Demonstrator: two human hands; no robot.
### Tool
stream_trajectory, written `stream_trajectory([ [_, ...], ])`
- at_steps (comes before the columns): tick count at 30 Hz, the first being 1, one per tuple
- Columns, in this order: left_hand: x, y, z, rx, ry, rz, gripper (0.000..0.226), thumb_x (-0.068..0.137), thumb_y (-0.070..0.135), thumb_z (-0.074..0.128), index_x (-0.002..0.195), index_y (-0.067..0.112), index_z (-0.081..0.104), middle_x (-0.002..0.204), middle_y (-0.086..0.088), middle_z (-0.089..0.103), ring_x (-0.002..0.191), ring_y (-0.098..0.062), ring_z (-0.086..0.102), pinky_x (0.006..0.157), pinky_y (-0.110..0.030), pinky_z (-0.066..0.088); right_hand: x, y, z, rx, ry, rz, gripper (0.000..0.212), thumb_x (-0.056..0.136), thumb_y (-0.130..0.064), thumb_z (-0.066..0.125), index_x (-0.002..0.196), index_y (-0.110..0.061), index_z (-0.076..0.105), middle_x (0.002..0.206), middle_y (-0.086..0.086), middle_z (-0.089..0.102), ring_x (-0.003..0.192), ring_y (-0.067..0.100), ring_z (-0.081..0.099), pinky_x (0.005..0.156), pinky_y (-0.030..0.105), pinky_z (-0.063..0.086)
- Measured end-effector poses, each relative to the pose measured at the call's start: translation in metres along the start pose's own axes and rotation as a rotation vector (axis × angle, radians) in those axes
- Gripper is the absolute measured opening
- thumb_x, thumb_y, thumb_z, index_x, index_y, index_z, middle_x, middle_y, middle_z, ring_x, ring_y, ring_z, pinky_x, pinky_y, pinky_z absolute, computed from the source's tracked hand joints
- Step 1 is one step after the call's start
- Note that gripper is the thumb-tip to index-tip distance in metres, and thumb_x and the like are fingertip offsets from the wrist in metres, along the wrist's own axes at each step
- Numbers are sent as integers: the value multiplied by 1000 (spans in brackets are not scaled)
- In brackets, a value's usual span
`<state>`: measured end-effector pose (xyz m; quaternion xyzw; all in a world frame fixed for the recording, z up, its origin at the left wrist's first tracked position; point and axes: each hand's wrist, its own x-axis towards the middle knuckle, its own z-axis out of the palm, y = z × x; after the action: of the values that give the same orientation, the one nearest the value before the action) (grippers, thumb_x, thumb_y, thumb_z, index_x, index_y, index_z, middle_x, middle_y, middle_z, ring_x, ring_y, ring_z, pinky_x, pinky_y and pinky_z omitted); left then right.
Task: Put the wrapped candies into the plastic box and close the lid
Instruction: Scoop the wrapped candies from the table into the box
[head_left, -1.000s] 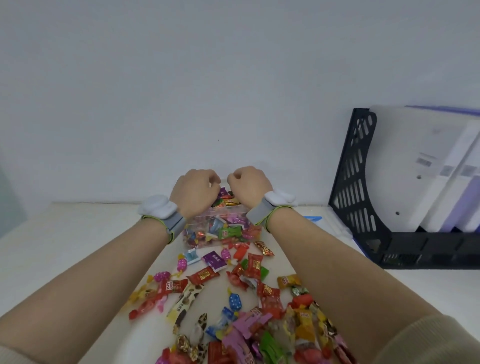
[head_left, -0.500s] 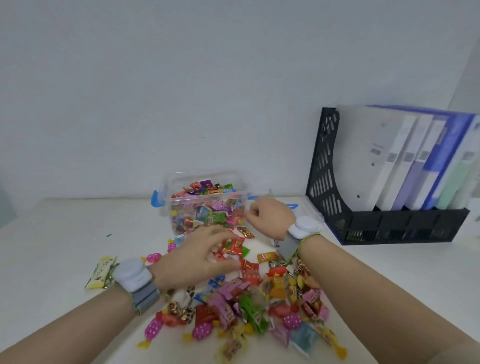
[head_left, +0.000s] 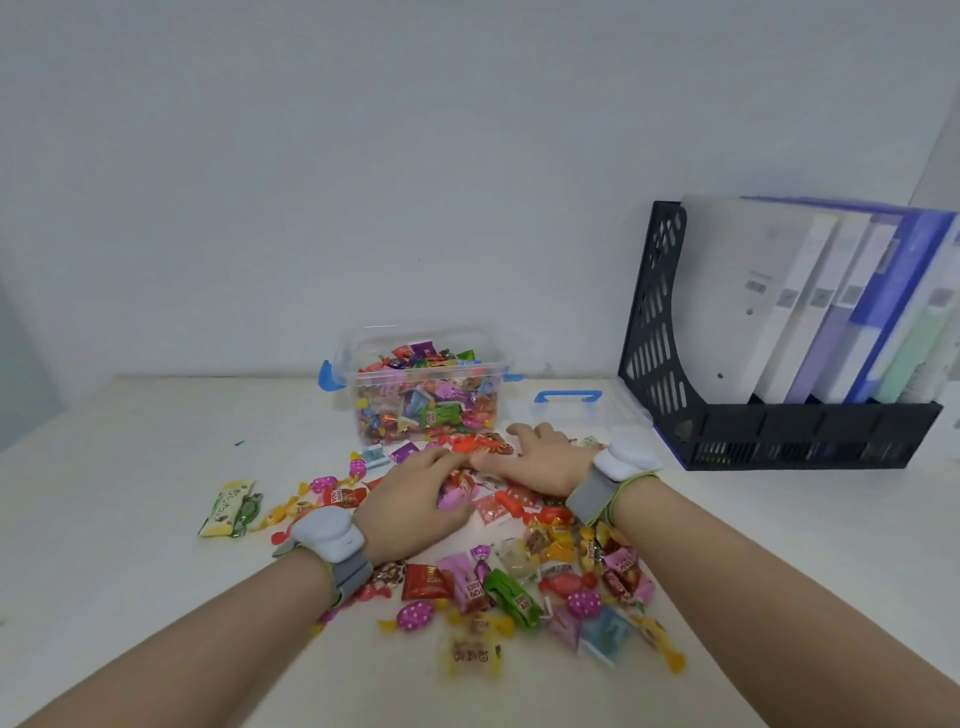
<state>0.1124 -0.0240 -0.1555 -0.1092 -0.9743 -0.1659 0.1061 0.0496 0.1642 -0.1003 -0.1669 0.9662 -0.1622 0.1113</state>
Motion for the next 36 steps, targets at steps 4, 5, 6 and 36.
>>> stream_trajectory([
  [4,6,-6,1,124,193,-84,59,87,59,53,134,24,53,128,6,52,119,-14,47,98,-31,41,6,-5,24,-71,72,-152,97,77,-74,56,153,-31,13,148,7,30,137,28,29,111,43,28],
  [5,6,-9,1,145,219,-126,59,85,61,53,132,25,53,127,6,51,119,-15,47,97,-32,41,9,-5,30,-112,127,-171,94,77,-73,57,152,-32,16,145,6,33,134,27,32,109,42,28],
  [6,7,-11,2,160,231,-174,60,84,62,53,132,26,52,127,6,51,120,-17,47,97,-33,40,12,-5,34,-157,172,-192,90,79,-71,57,152,-33,18,143,5,35,133,26,34,109,42,29],
  [36,49,-27,-64,-8,599,72,22,98,35,50,115,23,58,91,7,66,73,-11,59,65,-26,45,57,-48,-6,230,706,-441,21,96,-37,44,92,-17,48,75,1,57,66,21,54,57,33,39],
])
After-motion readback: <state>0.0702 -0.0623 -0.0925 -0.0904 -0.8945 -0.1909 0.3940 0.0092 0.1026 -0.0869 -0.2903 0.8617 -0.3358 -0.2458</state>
